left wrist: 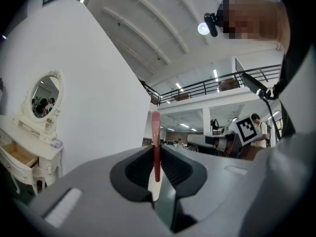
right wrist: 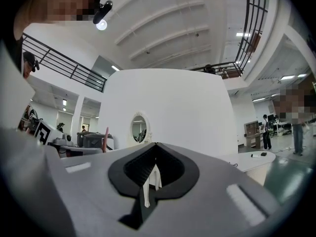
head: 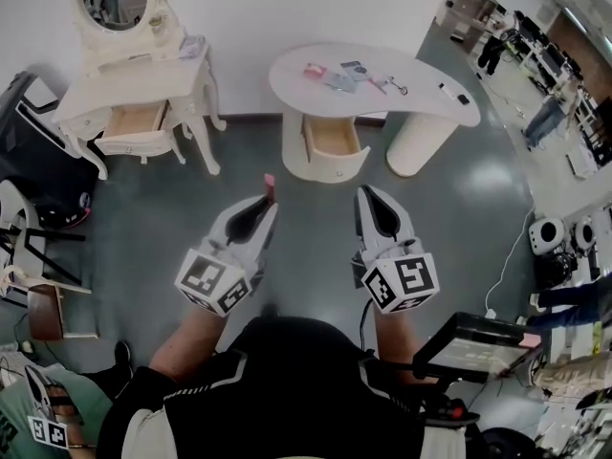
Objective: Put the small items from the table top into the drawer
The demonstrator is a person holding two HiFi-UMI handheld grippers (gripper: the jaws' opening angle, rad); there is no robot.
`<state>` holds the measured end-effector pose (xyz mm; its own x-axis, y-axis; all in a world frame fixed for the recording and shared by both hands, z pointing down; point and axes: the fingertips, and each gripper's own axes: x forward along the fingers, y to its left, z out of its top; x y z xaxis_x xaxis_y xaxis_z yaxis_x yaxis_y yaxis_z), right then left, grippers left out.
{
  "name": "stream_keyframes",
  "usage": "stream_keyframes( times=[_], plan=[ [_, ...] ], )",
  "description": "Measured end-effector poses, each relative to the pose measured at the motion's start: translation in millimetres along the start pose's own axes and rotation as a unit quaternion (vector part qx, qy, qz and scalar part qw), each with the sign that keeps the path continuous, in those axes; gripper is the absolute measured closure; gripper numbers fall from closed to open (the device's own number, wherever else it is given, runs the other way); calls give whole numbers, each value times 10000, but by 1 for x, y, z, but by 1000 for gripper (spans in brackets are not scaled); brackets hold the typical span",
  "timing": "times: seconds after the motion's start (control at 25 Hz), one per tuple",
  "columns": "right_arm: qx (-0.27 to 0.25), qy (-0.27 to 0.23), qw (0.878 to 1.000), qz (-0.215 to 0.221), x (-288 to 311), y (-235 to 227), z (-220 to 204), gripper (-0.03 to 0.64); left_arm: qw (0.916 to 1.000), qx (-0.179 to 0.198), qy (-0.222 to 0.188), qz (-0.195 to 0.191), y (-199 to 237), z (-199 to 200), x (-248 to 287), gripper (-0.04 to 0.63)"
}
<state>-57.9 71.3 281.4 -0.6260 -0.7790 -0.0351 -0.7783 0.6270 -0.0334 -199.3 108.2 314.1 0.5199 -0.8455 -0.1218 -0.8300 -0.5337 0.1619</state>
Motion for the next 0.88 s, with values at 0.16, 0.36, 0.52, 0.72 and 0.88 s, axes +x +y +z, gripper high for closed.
stream_keyframes(
  times=[0.16, 0.36, 0.52, 0.72, 0.88],
  plan=[
    [-23, 72, 9999, -124, 12, 6, -2, 615, 9999, -83, 7, -123, 16, 0, 1, 551],
    [-32, 77, 9995, -307, 23, 9, -7, 615, 9994, -179, 46, -295, 32, -6, 3, 551],
    [-19, 182, 9990, -397, 26, 10, -14, 615, 9989, -240, 112, -392, 38, -10, 7, 551],
    [42, 232, 9988, -436, 35, 0, -19, 615, 9985, -233, 161, -473, 43, -12, 22, 551],
    [131, 278, 9988, -385, 47, -15, -27, 615, 9986, -276, 248, -388, 51, -20, 37, 551]
  ],
)
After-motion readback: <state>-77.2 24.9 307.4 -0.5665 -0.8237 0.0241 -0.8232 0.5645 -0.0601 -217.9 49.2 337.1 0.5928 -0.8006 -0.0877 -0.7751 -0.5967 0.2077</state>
